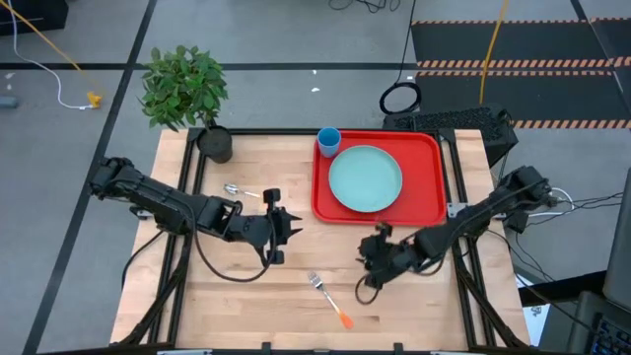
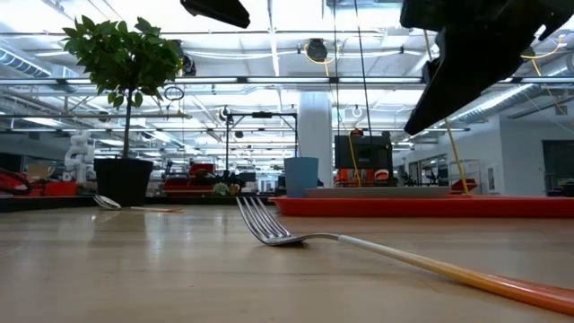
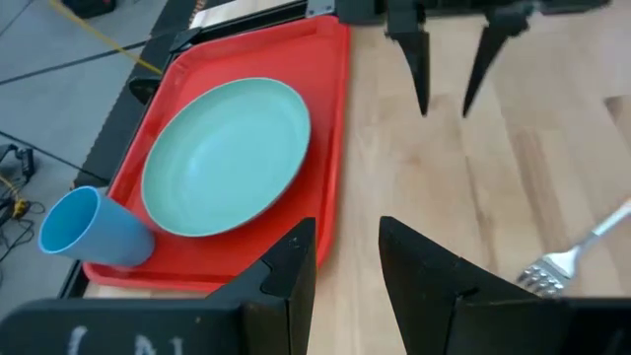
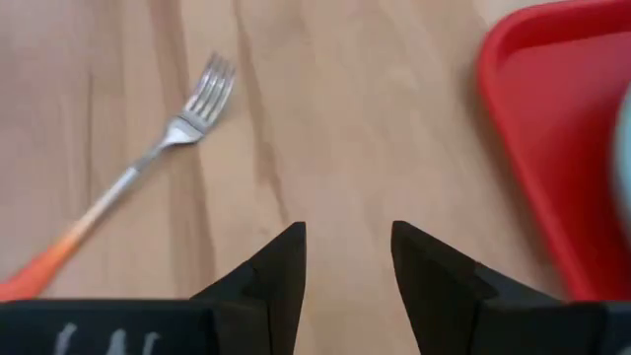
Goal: Pick and place plate/cup/fork/spoon on tray
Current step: Put the orange fork on the red tray to the right of the light blue plate
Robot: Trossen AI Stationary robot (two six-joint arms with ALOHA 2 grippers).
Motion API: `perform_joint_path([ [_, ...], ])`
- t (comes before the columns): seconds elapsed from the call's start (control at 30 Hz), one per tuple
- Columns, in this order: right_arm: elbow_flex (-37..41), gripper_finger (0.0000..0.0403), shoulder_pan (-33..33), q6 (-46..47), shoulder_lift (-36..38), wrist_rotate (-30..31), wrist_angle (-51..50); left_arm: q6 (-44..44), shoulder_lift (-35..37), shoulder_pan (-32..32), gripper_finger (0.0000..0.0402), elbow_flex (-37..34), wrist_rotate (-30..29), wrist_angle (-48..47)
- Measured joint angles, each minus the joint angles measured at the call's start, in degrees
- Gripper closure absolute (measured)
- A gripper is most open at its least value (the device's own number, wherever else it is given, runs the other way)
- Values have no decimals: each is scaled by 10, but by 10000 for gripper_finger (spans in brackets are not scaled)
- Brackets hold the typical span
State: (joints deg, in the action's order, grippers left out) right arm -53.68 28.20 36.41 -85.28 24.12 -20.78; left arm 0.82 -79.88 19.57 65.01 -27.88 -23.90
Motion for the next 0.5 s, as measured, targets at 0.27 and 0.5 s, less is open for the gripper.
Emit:
perform_joint_path([
  [0.27,-147,259,25,31,-141,0,-25,18,0,45,286,0,0,-11],
  [0.5,-282,259,39,38,-249,-1,-48,54,0,79,286,0,0,-49],
])
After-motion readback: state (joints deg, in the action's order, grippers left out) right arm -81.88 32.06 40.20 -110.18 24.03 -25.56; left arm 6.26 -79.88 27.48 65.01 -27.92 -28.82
